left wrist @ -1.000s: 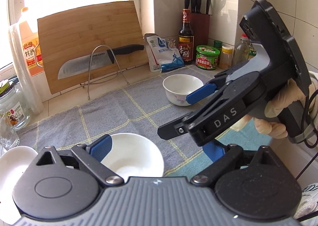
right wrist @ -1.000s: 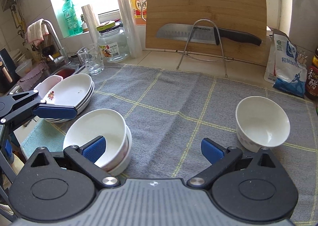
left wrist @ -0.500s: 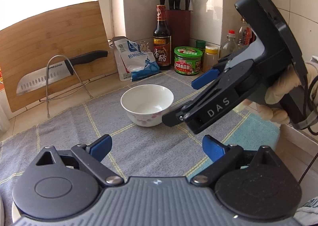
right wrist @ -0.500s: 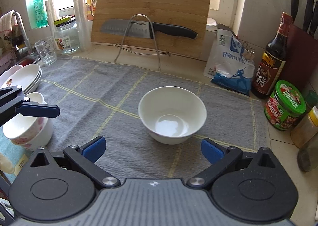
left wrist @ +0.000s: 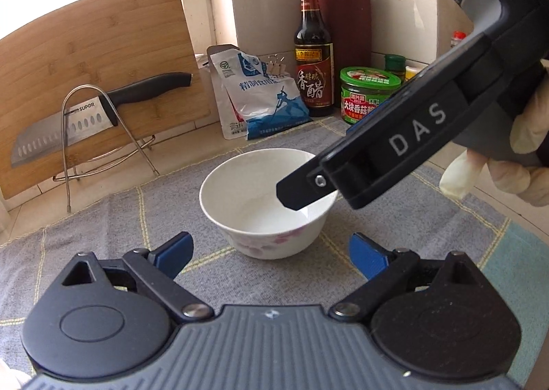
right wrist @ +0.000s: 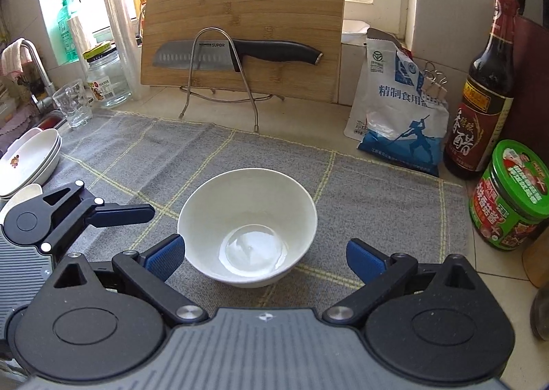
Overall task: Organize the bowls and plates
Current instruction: 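Move the right gripper to the third white bowl and grasp its rim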
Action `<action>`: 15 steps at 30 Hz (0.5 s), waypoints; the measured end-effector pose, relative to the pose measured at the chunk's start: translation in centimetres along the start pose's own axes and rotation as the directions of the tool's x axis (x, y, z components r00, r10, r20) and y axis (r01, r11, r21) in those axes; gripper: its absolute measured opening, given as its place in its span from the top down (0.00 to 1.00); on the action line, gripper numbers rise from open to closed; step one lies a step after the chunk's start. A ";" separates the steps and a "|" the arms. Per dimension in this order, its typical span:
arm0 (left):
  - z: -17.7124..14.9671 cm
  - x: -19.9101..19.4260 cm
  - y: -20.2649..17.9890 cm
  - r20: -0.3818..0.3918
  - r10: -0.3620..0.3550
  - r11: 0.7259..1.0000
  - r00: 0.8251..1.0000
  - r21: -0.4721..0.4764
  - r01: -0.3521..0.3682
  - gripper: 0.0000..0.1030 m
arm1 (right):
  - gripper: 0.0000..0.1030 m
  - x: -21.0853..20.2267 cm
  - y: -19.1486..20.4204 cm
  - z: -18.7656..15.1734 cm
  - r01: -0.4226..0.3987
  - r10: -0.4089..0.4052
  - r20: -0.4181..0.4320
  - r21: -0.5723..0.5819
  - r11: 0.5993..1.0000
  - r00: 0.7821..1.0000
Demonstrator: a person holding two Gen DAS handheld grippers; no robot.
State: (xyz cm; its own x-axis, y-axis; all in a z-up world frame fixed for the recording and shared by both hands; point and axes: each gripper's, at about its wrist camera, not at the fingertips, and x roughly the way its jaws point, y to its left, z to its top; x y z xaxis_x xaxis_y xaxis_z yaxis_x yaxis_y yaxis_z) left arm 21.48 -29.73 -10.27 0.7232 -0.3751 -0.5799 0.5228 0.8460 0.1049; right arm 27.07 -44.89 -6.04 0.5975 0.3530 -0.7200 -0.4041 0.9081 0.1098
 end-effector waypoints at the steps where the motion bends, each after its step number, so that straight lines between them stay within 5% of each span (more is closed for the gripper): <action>1: 0.1 0.3 0.0 0.002 -0.001 1.000 1.000 -0.003 0.001 0.06 | 0.03 0.3 -0.2 0.3 -0.011 0.011 -0.002 0.000 1.000 1.000; 15: 0.2 2.8 0.0 -0.017 0.006 1.000 1.000 -0.009 -0.006 0.08 | 0.26 4.7 -1.5 2.4 -0.083 0.081 -0.083 -0.012 0.997 0.993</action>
State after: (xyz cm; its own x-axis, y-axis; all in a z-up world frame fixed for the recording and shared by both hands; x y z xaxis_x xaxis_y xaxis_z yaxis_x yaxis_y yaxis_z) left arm 23.55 -30.85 -11.73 0.7183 -0.3633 -0.5933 0.5144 0.8515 0.1014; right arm 32.13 -44.10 -7.92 0.5029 0.4057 -0.7632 -0.4602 0.8731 0.1609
